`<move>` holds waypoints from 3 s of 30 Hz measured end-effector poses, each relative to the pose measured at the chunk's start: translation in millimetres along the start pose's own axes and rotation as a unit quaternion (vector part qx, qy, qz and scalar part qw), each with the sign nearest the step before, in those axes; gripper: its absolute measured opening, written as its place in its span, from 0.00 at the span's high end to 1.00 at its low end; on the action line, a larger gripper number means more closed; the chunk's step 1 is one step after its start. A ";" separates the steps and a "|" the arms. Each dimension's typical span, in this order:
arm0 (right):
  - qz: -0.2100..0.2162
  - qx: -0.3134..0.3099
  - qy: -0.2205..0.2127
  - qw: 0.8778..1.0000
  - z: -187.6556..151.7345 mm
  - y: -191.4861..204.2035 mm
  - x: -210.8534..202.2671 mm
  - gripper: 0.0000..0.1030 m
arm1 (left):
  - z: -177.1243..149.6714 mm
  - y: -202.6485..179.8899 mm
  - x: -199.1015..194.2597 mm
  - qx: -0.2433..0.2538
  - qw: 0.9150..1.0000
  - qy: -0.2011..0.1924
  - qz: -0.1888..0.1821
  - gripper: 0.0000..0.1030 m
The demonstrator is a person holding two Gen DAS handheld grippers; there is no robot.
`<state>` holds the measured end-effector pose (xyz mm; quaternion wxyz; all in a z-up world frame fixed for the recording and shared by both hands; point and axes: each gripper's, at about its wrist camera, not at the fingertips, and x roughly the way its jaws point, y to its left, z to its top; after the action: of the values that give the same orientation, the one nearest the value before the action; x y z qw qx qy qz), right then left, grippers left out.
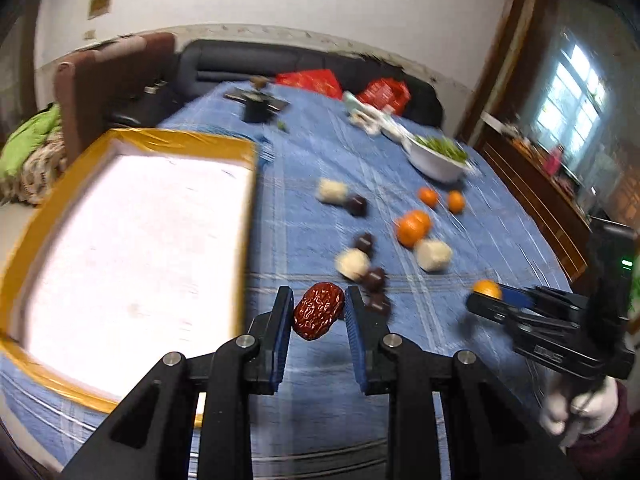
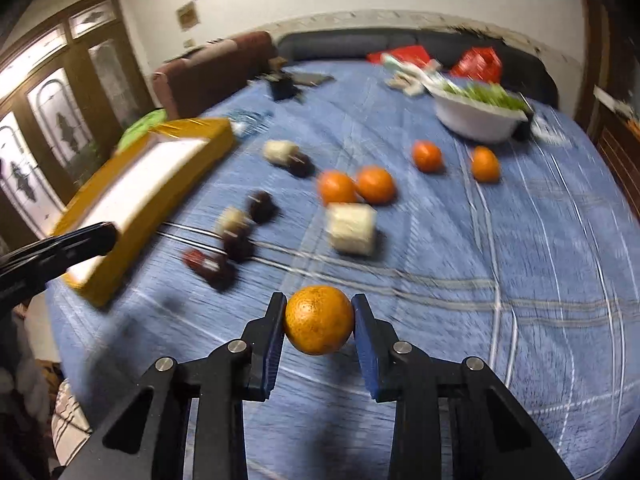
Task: Organize fruits
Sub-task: 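Carry both into the yellow tray and open both tools to release them, then grasp a white round chunk with the left tool while the right grasps a white cylinder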
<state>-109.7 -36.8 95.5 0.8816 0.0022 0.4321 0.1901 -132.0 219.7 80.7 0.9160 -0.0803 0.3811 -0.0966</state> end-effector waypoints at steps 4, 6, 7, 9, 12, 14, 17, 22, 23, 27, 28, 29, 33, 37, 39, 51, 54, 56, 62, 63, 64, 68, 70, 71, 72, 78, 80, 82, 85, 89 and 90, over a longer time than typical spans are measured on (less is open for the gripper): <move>0.047 -0.031 -0.011 0.998 25.2 39.7 -7.8 0.64 | 8.1 44.4 -10.3 -0.037 0.998 -0.014 0.044 0.75; 0.080 -0.043 -0.008 0.996 38.6 65.3 -2.2 0.64 | 8.5 70.3 -12.2 -0.058 0.996 -0.014 0.072 0.75; 0.095 -0.048 -0.004 0.994 43.4 76.3 2.2 0.64 | 8.5 80.1 -12.9 -0.065 0.994 -0.014 0.083 0.75; 0.126 -0.061 0.006 0.990 51.7 106.7 14.2 0.64 | 7.6 103.6 -13.3 -0.084 0.991 -0.009 0.103 0.75; 0.149 -0.089 0.020 0.985 58.1 148.8 36.5 0.64 | 3.0 127.7 -9.7 -0.099 0.987 0.004 0.124 0.75; 0.162 -0.102 0.033 0.981 58.6 170.6 51.5 0.64 | -0.8 137.9 -5.3 -0.106 0.985 0.015 0.133 0.75; 0.169 -0.118 0.051 0.977 56.5 199.3 75.5 0.64 | -3.6 150.1 -1.6 -0.120 0.984 0.021 0.132 0.75; 0.162 -0.139 0.077 0.974 47.8 226.2 104.9 0.64 | -8.7 167.6 -7.4 -0.151 0.982 0.014 0.116 0.75; 0.158 -0.144 0.081 0.974 45.4 228.8 109.1 0.63 | -9.4 168.6 -10.1 -0.155 0.981 0.010 0.114 0.75; 0.144 -0.161 0.075 0.973 41.0 237.6 114.7 0.63 | -10.3 165.6 -21.7 -0.161 0.981 -0.006 0.109 0.51; 0.146 -0.163 0.075 0.973 40.6 239.2 114.9 0.61 | -10.4 164.8 -24.0 -0.162 0.980 -0.010 0.112 0.37; 0.149 -0.163 0.074 0.973 40.2 239.8 114.3 0.53 | -10.8 164.1 -26.9 -0.165 0.980 -0.015 0.113 0.32; 0.157 -0.157 0.055 0.973 42.3 236.1 106.1 0.32 | -10.4 164.2 -32.9 -0.180 0.977 -0.021 0.111 0.32; 0.165 -0.149 0.031 0.975 47.5 223.2 85.6 0.32 | -9.0 164.5 -42.0 -0.197 0.974 -0.029 0.109 0.32; 0.168 -0.134 0.019 0.977 49.9 206.6 74.3 0.32 | -7.4 161.2 -47.9 -0.201 0.973 -0.037 0.111 0.31; 0.042 0.039 -0.040 0.998 32.9 -0.4 11.4 0.31 | 4.9 80.7 -45.1 -0.114 0.991 -0.047 0.061 0.24; 0.020 0.100 -0.027 0.994 24.7 -52.9 15.6 0.31 | 4.6 46.7 -25.0 -0.074 0.996 -0.024 0.035 0.24; 0.016 0.129 -0.018 0.991 19.0 -73.6 20.1 0.32 | 3.9 27.5 -12.4 -0.056 0.998 -0.007 0.020 0.24; 0.020 0.119 -0.004 0.993 29.4 -70.9 35.8 0.32 | -3.8 -19.2 11.7 -0.001 1.000 0.028 0.000 0.24; 0.018 0.111 -0.003 0.994 30.8 -67.8 37.5 0.32 | -6.1 -23.9 13.9 0.004 0.999 0.032 -0.001 0.24; 0.016 0.101 0.000 0.995 33.9 -63.8 41.9 0.32 | -7.5 -28.8 18.3 0.010 0.999 0.038 -0.002 0.24; 0.001 0.061 0.012 0.998 47.5 -45.3 66.8 0.32 | -11.8 -34.0 26.6 0.016 0.998 0.055 -0.003 0.24; -0.010 0.051 0.015 0.999 46.4 -39.9 75.1 0.32 | -12.8 -37.0 30.9 0.022 0.998 0.061 0.000 0.24; -0.009 0.050 0.014 0.999 45.8 -39.2 79.1 0.32 | -13.1 -38.9 32.9 0.025 0.998 0.063 0.001 0.24; -0.006 0.053 0.012 0.998 44.0 -41.1 80.8 0.33 | -12.4 -40.5 35.5 0.029 0.998 0.064 0.002 0.24; 0.025 0.077 0.006 0.997 37.8 -52.7 80.2 0.62 | -8.1 -51.1 57.6 0.049 0.996 0.074 0.002 0.24; 0.024 0.077 0.004 0.997 37.0 -52.5 78.6 0.62 | -1.8 -49.0 66.7 0.039 0.996 0.078 0.000 0.24; 0.028 0.080 0.005 0.996 37.0 -53.4 78.3 0.62 | 6.6 -44.3 76.0 0.020 0.996 0.083 -0.008 0.24; 0.032 0.083 0.005 0.996 36.7 -54.7 77.9 0.62 | 18.5 -40.5 91.1 0.002 0.996 0.088 -0.018 0.25; 0.033 0.082 0.008 0.996 37.0 -54.2 78.6 0.62 | 29.1 -45.8 110.2 0.009 0.995 0.095 -0.018 0.40; 0.033 0.082 0.008 0.996 37.3 -54.6 79.0 0.62 | 30.0 -46.8 113.1 0.009 0.995 0.097 -0.016 0.41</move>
<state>-19.3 -54.8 49.6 0.8682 0.0873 0.4529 0.1828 -37.9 149.6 34.7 0.8738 -0.0680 0.4657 -0.1221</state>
